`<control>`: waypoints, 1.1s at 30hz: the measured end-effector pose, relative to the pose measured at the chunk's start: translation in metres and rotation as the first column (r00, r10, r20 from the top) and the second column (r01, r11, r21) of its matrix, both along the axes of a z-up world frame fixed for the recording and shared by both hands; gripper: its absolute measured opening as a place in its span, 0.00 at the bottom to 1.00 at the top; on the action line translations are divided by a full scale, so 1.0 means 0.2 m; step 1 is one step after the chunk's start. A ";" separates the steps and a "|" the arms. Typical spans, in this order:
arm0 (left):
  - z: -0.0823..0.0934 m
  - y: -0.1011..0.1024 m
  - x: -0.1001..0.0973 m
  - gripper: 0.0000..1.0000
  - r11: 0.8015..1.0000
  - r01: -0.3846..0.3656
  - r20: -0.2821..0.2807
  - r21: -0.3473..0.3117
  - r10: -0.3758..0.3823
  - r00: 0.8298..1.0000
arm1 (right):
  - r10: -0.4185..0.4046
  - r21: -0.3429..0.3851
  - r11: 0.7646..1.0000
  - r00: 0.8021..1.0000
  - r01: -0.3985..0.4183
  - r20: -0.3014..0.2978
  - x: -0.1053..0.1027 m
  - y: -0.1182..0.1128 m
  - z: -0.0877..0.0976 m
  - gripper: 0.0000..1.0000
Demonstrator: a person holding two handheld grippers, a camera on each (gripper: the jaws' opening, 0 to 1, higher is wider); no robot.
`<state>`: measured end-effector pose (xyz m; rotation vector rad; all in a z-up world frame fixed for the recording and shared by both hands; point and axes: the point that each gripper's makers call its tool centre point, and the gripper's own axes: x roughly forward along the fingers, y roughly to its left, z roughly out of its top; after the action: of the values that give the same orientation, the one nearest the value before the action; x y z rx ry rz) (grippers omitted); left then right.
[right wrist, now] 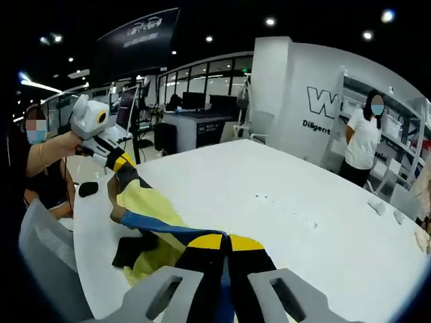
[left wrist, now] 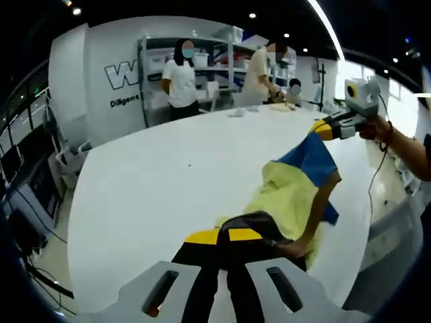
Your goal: Fold the garment on the visible template until the final outline fits inside the template.
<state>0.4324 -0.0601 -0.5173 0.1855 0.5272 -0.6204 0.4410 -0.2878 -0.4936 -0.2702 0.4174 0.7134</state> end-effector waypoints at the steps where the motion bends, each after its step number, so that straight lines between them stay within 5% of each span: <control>1: 0.01 0.00 0.04 0.03 1.000 0.002 -0.008 -0.004 -0.002 1.000 | -0.006 0.004 1.000 1.000 0.006 -0.008 0.03 -0.01 0.00 0.00; 8: -0.03 0.02 0.20 0.03 0.999 -0.017 -0.065 -0.027 0.015 0.998 | -0.052 0.068 0.996 0.993 0.059 -0.107 0.18 -0.06 -0.04 0.00; 13: -0.11 0.02 0.39 0.03 0.999 -0.041 -0.096 -0.030 0.038 0.995 | -0.132 0.139 0.975 0.957 0.172 -0.259 0.28 -0.10 -0.14 0.00; 16: -0.17 0.01 0.50 0.03 1.000 -0.022 -0.086 0.012 0.023 0.996 | -0.156 0.108 0.977 0.958 0.186 -0.240 0.36 -0.12 -0.18 0.00; 21: -0.31 0.03 0.64 0.03 0.998 -0.037 -0.140 0.045 0.043 0.989 | -0.180 0.175 0.955 0.937 0.239 -0.298 0.49 -0.11 -0.25 0.00; 27: -0.42 0.00 0.74 0.03 0.998 -0.044 -0.184 0.043 0.052 0.982 | -0.203 0.133 0.957 0.923 0.257 -0.326 0.61 -0.11 -0.35 0.00; 33: -0.56 0.02 0.82 0.03 0.992 -0.047 -0.210 0.121 0.072 0.975 | -0.312 0.090 0.923 0.866 0.373 -0.390 0.73 -0.17 -0.51 0.00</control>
<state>0.5972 -0.0566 -0.6297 0.2123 0.7757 -0.5548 0.5864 -0.3225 -0.5966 0.1006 0.7431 0.4384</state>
